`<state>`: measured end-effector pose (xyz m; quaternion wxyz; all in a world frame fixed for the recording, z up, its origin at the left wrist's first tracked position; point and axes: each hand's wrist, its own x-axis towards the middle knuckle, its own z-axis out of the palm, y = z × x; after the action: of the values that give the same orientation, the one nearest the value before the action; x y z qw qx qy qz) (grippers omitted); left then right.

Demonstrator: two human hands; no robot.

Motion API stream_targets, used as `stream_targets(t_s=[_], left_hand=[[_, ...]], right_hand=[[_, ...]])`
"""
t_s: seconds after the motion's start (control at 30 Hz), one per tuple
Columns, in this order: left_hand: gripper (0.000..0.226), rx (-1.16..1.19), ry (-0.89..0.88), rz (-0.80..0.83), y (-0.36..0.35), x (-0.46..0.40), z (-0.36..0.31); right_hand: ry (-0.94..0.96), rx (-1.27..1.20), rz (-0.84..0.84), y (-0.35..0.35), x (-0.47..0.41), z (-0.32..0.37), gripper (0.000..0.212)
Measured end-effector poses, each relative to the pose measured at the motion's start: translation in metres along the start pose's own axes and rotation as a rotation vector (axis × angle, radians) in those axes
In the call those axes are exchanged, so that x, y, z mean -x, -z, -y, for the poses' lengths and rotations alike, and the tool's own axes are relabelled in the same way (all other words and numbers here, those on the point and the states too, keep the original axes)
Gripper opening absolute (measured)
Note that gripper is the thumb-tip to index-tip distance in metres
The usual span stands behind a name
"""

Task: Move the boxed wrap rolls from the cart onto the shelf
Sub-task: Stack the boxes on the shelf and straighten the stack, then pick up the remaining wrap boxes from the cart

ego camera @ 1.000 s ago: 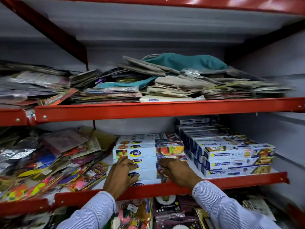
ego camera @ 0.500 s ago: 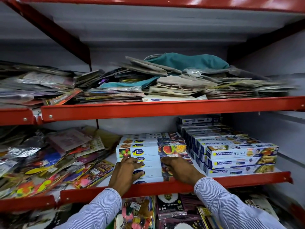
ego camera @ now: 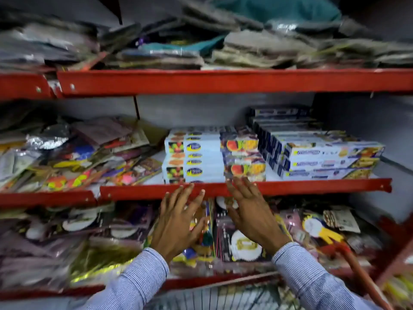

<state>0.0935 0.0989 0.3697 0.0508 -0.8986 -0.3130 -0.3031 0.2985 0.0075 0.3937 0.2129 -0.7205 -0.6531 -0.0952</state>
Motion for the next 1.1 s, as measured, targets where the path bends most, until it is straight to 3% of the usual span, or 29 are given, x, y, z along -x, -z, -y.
stream_targets(t_s=[0.17, 0.43, 0.63, 0.73, 0.8, 1.0, 1.1], left_hand=[[0.068, 0.059, 0.071, 0.182, -0.033, 0.090, -0.002], [0.063, 0.092, 0.311, 0.553, -0.085, 0.226, -0.006], [0.045, 0.269, 0.426, 0.691, -0.147, 0.314, 0.002], [0.041, 0.261, 0.441, 0.816, -0.173, 0.341, 0.008], [0.035, 0.316, 0.398, 0.872, -0.194, 0.358, 0.011], [0.013, 0.366, -0.018, 0.991, -0.233, 0.382, 0.001], [0.011, 0.323, -0.212, 1.210, -0.250, 0.400, -0.016]], right_hand=[[-0.117, -0.063, 0.083, -0.057, 0.083, 0.008, 0.063], [-0.355, -0.207, 0.486, -0.169, 0.204, 0.006, 0.057], [-0.425, -0.230, 1.004, -0.284, 0.288, 0.010, 0.056], [-0.428, -0.215, 1.174, -0.332, 0.313, 0.020, 0.062], [-0.359, -0.167, 1.260, -0.366, 0.328, 0.030, 0.064], [-0.200, -0.077, 1.279, -0.417, 0.345, 0.040, 0.053], [-0.238, -0.124, 1.230, -0.418, 0.340, 0.031, 0.049]])
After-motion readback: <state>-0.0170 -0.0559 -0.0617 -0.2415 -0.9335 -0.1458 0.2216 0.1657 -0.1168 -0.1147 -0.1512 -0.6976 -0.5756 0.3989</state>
